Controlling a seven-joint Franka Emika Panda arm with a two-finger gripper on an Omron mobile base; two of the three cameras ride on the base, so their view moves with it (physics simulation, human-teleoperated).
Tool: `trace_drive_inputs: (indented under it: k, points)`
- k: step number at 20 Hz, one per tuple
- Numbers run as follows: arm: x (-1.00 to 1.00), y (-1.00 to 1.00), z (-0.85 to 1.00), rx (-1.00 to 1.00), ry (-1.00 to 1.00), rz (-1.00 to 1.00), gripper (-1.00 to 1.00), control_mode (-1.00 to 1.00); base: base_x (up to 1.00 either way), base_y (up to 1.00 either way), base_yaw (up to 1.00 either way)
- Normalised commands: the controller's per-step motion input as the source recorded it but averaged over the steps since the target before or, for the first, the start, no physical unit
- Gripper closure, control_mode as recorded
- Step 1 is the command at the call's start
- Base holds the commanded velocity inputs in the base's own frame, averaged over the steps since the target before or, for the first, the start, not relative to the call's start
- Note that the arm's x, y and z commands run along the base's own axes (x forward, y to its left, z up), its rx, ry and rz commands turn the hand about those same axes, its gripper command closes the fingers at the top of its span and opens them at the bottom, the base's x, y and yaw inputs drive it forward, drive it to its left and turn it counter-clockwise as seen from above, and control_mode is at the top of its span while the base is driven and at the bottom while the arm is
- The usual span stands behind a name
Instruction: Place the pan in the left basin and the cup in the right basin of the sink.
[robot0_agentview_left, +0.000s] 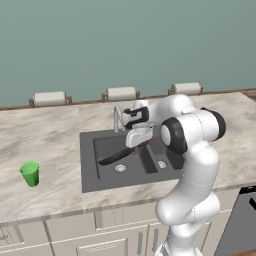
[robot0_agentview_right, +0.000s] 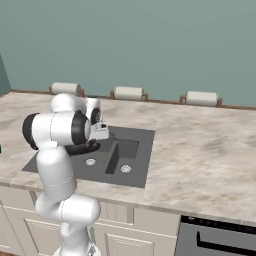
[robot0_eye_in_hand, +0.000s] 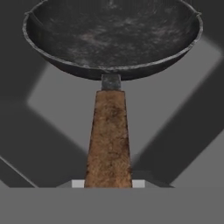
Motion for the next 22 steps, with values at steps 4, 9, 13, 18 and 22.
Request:
trace_drive_inputs:
  k: [4,9,13,18,22]
  points:
    - [0.00,0.18,-0.22,0.00,0.00,0.00,1.00,-1.00,0.00,0.00,0.00]
    - [0.00,0.07,-0.23,0.00,0.00,0.00,1.00,-1.00,0.00,0.00,0.00]
    - [0.00,0.00,-0.19,0.00,0.00,0.00,1.00,-1.00,0.00,0.00,0.00]
    - [0.00,0.00,-0.21,0.00,0.00,0.00,1.00,-1.00,0.00,0.00,0.00]
    - [0.00,0.00,-0.18,0.00,0.00,0.00,1.00,-1.00,0.00,0.00,0.00]
